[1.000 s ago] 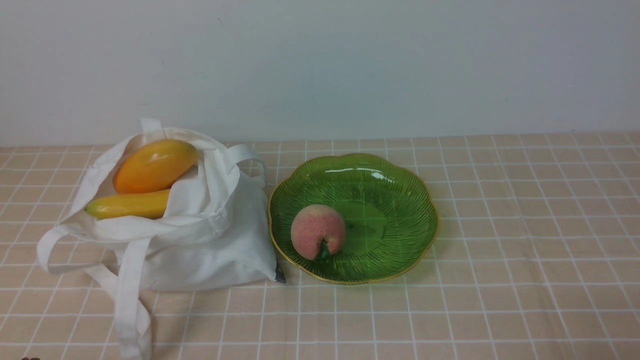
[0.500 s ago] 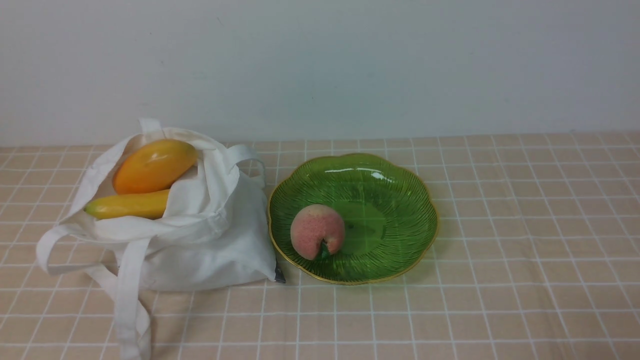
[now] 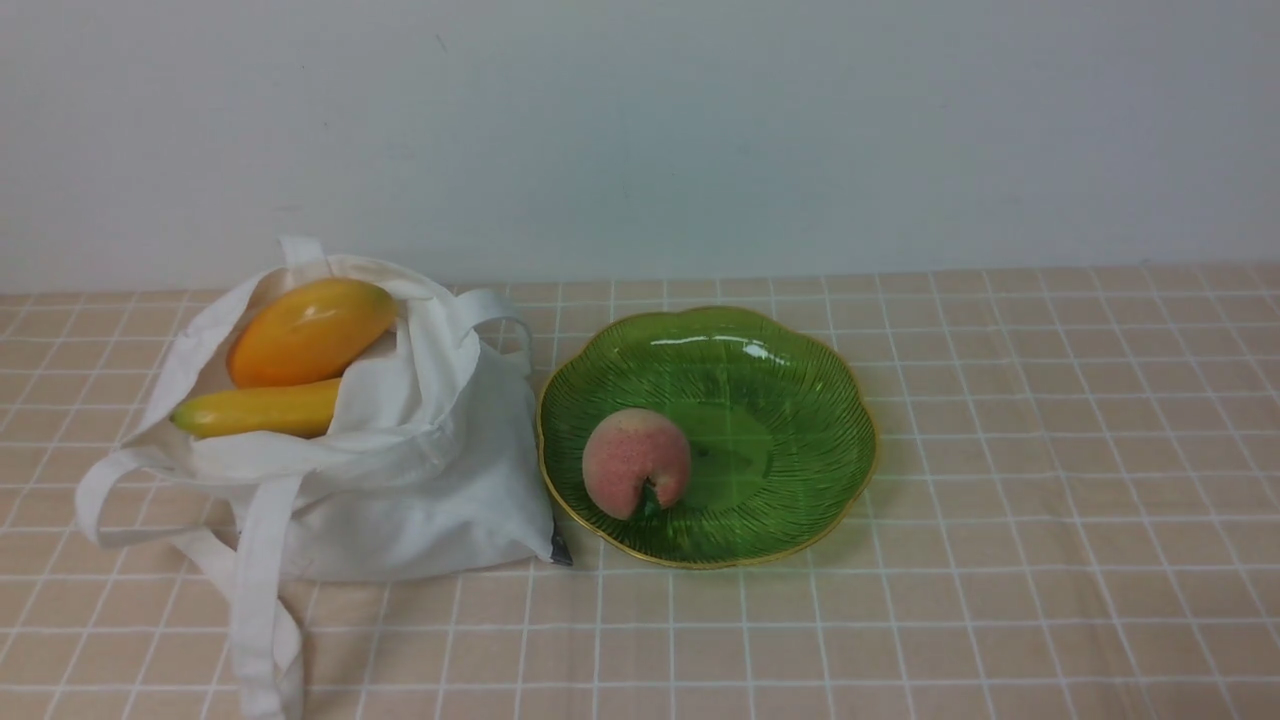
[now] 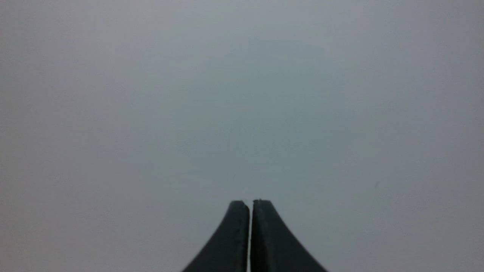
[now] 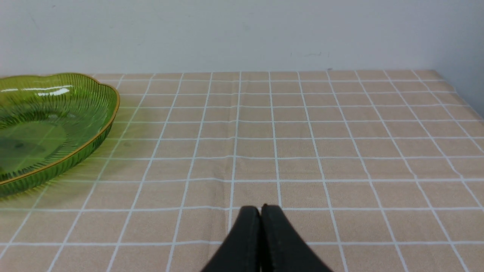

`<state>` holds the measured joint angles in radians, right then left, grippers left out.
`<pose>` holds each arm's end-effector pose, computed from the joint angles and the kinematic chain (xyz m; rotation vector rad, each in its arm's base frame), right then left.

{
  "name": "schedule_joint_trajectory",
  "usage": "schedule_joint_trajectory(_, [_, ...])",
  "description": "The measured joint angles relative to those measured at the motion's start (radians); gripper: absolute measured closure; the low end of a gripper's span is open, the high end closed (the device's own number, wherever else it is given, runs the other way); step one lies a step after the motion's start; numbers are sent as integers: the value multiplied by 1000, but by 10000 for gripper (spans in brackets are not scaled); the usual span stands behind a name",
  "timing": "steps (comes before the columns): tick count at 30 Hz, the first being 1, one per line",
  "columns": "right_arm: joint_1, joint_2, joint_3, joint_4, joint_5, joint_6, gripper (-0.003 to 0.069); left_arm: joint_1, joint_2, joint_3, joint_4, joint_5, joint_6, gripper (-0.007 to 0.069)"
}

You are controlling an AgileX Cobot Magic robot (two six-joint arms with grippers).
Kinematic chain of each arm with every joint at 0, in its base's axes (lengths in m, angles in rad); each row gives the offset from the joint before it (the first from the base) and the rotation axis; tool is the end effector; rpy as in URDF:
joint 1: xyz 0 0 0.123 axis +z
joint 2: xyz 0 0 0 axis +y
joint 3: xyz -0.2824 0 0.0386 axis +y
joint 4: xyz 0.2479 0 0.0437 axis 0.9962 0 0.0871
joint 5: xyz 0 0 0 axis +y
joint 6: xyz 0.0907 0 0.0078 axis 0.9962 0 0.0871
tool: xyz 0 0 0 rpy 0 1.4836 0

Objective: Take the fruit out of the bag on the brown coffee tablecloth and place them on the plate.
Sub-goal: 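Reach into the cloth bag and grasp the fruit inside with the left gripper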

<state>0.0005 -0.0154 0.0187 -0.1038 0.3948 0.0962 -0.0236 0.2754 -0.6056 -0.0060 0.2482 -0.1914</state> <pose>0.0517 -0.0036 0.1723 0.0272 1.8795 -0.0369 0.0488 -0.0013 0.3739 -0.1205 1.3989 -0.1844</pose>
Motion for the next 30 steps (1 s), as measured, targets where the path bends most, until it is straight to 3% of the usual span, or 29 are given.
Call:
schedule_joint_trajectory(5, [0, 0, 0, 0, 0, 0, 673, 0, 354, -274, 27, 551, 91, 632])
schedule_joint_trajectory(11, [0, 0, 0, 0, 0, 0, 673, 0, 725, -466, -32, 840, 264, 632])
schedule_joint_trajectory(14, [0, 0, 0, 0, 0, 0, 673, 0, 802, -512, -63, 845, 309, 632])
schedule_joint_trajectory(23, [0, 0, 0, 0, 0, 0, 673, 0, 1102, -723, -252, 760, 637, 615])
schedule_joint_trajectory(25, [0, 0, 0, 0, 0, 0, 673, 0, 1138, -734, -280, 715, 698, 587])
schedule_joint_trajectory(30, [0, 0, 0, 0, 0, 0, 673, 0, 1247, -744, -327, 587, 800, 409])
